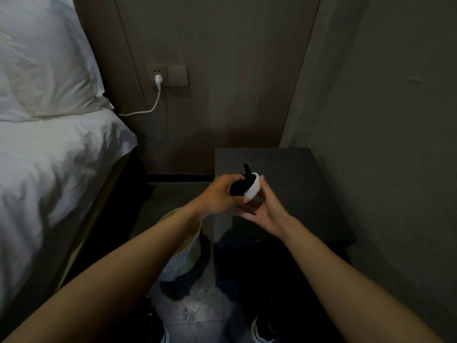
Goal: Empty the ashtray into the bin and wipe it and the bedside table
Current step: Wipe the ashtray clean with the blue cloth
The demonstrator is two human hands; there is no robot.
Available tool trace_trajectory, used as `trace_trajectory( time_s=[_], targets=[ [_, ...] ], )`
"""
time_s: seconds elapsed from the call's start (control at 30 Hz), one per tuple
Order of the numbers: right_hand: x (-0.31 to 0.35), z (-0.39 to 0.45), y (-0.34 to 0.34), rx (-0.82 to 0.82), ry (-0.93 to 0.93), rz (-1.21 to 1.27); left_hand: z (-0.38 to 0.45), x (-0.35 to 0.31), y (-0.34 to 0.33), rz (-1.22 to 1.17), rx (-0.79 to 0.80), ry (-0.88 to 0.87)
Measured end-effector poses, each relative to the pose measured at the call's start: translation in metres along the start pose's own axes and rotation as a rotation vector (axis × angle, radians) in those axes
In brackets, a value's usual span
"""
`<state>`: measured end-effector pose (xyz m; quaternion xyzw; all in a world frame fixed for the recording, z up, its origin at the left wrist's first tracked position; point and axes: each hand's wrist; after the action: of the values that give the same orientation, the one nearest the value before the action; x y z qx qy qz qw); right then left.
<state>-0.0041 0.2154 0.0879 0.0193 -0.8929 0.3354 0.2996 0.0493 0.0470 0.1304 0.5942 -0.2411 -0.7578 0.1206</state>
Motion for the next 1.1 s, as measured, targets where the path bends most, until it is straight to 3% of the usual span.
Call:
trace_trajectory(
  time_s=[0.13, 0.33, 0.53, 0.7, 0.83, 1.1],
  targets=[
    [-0.001, -0.005, -0.006, 0.023, 0.024, 0.032, 0.0, -0.003, -0.001, -0.077, -0.014, 0.082],
    [0.003, -0.008, -0.012, -0.043, 0.092, -0.152, -0.004, -0.014, 0.0, -0.494, -0.148, 0.289],
    [0.0, -0.007, -0.016, -0.178, 0.321, -0.442, -0.002, -0.009, 0.003, -0.52, -0.176, 0.323],
    [-0.011, -0.007, -0.016, -0.173, 0.512, -0.58, -0.002, -0.01, 0.004, -0.469, -0.178, 0.314],
    [-0.008, -0.005, -0.016, -0.157, 0.36, -0.514, -0.006, -0.01, 0.007, -0.486, -0.158, 0.308],
    [0.007, -0.007, -0.02, -0.136, 0.053, -0.266, -0.01, -0.001, 0.014, -0.28, -0.003, 0.233]
  ],
)
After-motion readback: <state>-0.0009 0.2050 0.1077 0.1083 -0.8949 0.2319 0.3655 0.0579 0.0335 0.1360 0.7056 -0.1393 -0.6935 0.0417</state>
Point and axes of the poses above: each hand's wrist, its own z-axis towards the middle knuckle, its own y-axis out of the back of the hand, x = y × z, and after that the axes turned 11 degrees about -y, right-handed
